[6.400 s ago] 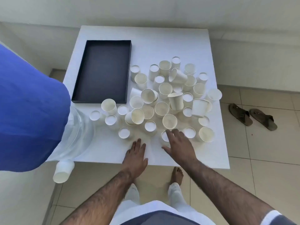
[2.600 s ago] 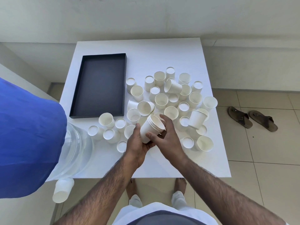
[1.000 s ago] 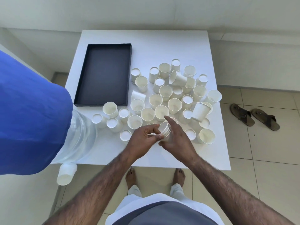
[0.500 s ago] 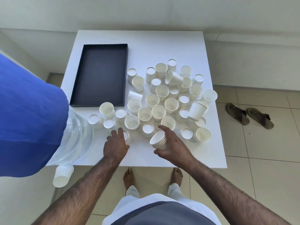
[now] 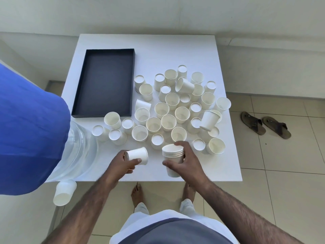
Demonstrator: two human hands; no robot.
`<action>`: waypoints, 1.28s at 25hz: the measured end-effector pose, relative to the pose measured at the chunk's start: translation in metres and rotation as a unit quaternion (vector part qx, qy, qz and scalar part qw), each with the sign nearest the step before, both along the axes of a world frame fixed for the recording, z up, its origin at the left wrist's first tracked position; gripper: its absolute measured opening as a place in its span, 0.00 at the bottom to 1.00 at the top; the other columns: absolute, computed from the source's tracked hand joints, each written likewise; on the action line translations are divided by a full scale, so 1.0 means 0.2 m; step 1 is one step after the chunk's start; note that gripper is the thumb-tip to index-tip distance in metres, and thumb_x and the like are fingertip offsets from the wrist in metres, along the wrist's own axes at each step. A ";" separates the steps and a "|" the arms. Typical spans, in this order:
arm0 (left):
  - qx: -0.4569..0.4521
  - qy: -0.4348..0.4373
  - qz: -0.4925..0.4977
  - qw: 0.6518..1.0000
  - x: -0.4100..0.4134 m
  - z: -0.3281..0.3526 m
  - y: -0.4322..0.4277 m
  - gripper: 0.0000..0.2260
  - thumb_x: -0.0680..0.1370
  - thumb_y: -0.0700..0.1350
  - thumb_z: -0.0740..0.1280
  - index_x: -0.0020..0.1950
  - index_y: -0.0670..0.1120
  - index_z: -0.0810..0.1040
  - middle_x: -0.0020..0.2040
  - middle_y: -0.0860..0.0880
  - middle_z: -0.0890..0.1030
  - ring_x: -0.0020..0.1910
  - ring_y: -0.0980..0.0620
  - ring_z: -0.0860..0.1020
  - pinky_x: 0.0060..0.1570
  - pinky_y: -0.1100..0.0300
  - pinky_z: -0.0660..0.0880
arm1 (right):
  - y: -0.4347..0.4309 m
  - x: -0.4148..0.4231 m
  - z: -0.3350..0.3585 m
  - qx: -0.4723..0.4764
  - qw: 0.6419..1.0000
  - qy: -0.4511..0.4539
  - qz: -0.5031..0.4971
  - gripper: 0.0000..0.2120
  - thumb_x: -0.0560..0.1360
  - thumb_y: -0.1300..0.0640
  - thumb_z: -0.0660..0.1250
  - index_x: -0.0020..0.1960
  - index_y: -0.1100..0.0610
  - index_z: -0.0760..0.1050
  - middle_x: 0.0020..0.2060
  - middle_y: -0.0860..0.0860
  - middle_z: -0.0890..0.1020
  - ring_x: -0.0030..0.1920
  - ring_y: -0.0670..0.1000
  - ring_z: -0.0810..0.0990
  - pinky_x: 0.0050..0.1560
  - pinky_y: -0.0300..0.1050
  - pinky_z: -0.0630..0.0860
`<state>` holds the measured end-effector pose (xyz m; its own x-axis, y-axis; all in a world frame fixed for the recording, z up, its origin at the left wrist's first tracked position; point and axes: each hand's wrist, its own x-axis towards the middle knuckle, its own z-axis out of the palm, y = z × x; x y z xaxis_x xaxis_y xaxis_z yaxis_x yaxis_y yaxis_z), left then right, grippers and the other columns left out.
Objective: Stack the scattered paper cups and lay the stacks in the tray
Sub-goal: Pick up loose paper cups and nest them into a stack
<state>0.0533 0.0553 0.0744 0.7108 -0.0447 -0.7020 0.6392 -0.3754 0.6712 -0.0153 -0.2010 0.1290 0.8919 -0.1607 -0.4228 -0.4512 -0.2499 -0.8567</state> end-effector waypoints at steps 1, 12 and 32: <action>-0.110 0.031 0.052 0.992 -0.04 0.06 0.01 0.37 0.60 0.56 0.84 0.64 0.46 0.76 0.60 0.42 0.82 0.49 0.44 0.84 0.50 0.49 0.83 | 0.01 0.01 0.02 0.025 0.999 -0.015 -0.044 0.30 0.67 0.54 0.83 0.62 0.46 0.70 0.50 0.42 0.81 0.44 0.39 0.79 0.42 0.32 0.77; -0.426 0.116 0.102 0.892 -0.21 0.27 -0.23 0.37 0.68 0.50 0.83 0.73 0.41 0.73 0.62 0.38 0.81 0.52 0.42 0.84 0.50 0.54 0.83 | 0.15 0.10 0.11 0.167 0.976 -0.082 -0.110 0.29 0.70 0.63 0.80 0.68 0.52 0.74 0.55 0.42 0.82 0.53 0.42 0.83 0.51 0.39 0.80; 0.365 -0.372 -0.279 0.807 0.03 -0.26 -0.58 0.21 0.74 0.49 0.76 0.62 0.43 0.76 0.71 0.40 0.73 0.60 0.38 0.77 0.46 0.48 0.80 | -0.16 -0.07 0.02 0.007 0.990 -0.041 -0.133 0.34 0.61 0.41 0.80 0.64 0.35 0.70 0.59 0.40 0.78 0.61 0.48 0.79 0.59 0.61 0.81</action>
<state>0.0599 -0.0599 0.0232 0.9596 -0.2716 -0.0737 -0.2442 -0.9337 0.2618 -0.0298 -0.2328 0.1321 0.8500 -0.3895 -0.3547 -0.4283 -0.1191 -0.8957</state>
